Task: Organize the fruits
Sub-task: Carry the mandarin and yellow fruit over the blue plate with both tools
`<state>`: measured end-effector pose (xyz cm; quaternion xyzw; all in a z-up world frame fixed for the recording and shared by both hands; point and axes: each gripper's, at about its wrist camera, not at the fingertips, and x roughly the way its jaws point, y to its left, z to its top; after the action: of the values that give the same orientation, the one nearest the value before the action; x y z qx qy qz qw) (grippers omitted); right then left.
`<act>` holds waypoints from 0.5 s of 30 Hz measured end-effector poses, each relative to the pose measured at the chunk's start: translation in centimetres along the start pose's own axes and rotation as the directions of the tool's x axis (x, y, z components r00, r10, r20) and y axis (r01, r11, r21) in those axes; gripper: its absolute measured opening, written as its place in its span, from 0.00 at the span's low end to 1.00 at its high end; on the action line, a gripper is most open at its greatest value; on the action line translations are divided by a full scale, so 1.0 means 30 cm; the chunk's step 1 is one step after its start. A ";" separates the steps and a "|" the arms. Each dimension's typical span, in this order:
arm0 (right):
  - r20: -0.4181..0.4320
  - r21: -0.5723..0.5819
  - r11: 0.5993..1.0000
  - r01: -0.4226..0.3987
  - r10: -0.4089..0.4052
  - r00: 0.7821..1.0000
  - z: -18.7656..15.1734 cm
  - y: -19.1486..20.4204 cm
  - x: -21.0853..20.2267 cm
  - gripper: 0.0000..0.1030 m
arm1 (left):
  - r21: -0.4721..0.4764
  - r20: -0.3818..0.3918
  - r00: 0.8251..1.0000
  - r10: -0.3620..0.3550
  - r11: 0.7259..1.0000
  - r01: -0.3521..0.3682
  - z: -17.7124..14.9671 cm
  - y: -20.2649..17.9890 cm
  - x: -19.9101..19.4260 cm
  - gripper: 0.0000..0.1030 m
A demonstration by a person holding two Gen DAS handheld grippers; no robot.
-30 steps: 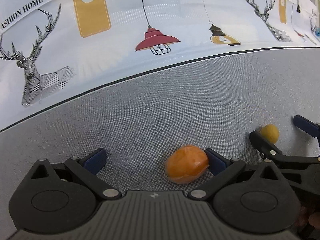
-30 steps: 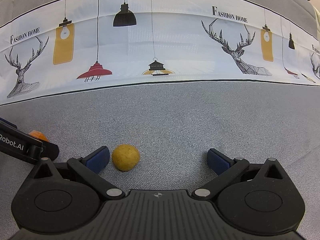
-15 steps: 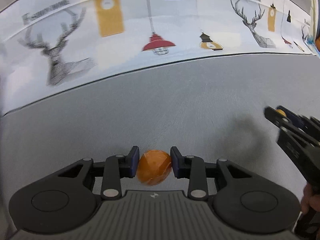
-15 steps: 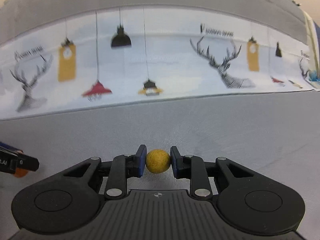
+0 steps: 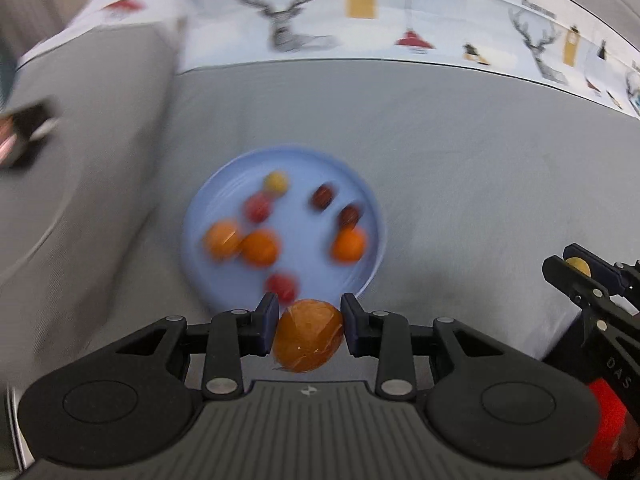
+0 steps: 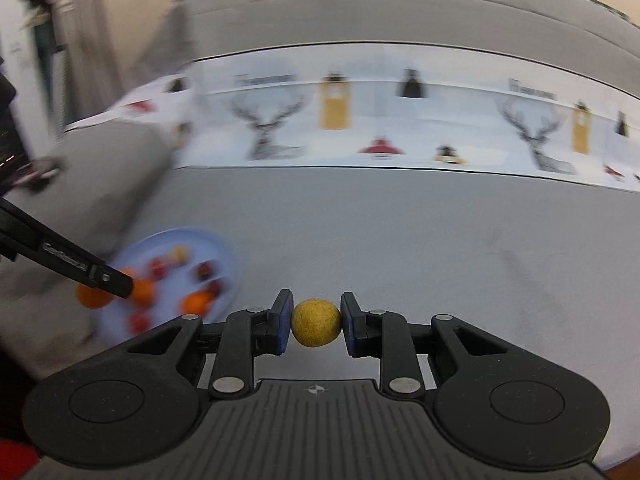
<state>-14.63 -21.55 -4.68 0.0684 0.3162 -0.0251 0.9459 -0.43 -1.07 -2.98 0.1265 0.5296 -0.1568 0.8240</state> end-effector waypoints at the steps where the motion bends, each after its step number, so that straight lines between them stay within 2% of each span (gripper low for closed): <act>1: 0.001 -0.024 0.999 -0.021 0.021 1.000 -0.006 0.038 -0.024 0.26 | -0.019 0.003 1.000 0.011 1.000 -0.011 -0.039 0.031 -0.028 0.36; 7: -0.010 -0.166 0.983 -0.080 0.080 0.997 -0.073 0.230 -0.134 0.26 | -0.077 0.037 0.999 0.034 0.997 -0.031 -0.196 0.121 -0.136 0.36; 15: -0.017 -0.246 0.965 -0.088 0.086 0.996 -0.133 0.323 -0.220 0.26 | -0.057 0.086 0.996 0.028 0.998 -0.023 -0.306 0.105 -0.179 0.36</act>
<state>-21.39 -11.35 -2.77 -0.0356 0.3166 0.0561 0.9462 -8.93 5.94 -1.68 0.1035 0.4958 -0.1368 0.8513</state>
